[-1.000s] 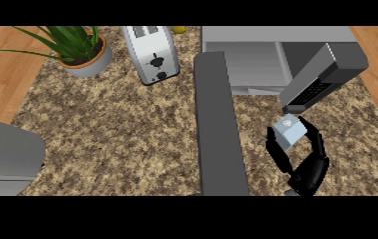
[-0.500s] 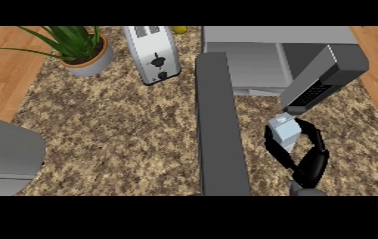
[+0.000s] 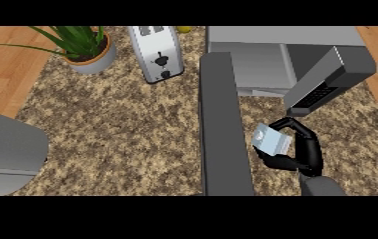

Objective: Pick up the milk, place it into the microwave and close the microwave

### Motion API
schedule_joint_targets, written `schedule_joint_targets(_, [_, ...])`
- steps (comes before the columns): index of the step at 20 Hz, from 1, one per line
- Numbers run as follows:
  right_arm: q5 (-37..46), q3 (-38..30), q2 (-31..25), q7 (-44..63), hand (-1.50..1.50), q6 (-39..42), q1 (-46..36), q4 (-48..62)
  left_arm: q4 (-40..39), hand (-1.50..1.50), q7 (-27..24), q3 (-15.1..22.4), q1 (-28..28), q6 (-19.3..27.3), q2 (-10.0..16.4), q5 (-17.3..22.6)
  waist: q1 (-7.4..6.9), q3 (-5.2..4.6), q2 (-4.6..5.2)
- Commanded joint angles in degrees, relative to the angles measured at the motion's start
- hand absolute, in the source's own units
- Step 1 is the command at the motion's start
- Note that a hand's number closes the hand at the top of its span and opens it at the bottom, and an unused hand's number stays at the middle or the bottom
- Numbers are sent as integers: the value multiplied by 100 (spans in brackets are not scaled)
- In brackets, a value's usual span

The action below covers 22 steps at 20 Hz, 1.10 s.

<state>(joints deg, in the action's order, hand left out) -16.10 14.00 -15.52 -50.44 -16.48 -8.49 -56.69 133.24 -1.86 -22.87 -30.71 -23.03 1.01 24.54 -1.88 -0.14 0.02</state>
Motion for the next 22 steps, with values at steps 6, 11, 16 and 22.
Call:
schedule_joint_targets(6, [261, -58, 7, -240, 150, 1231, -601, 620, 4, -150, 335, -378, 208, 25, 69, 213, 142, 15, -2])
schedule_joint_targets(11, [572, 96, 422, 845, 150, 423, -850, -161, 88, -150, 251, -574, -123, -256, -94, 400, 136, 13, -12])
schedule_joint_targets(16, [683, -283, 477, 1180, 150, 399, -1944, 595, 96, -150, 390, 10, 213, 225, -98, -122, 131, 15, 7])
schedule_joint_targets(22, [1395, -271, 684, 1564, 150, -370, -3014, 1550, -161, -150, 232, -321, 269, -29, -96, 31, 60, 14, 22])
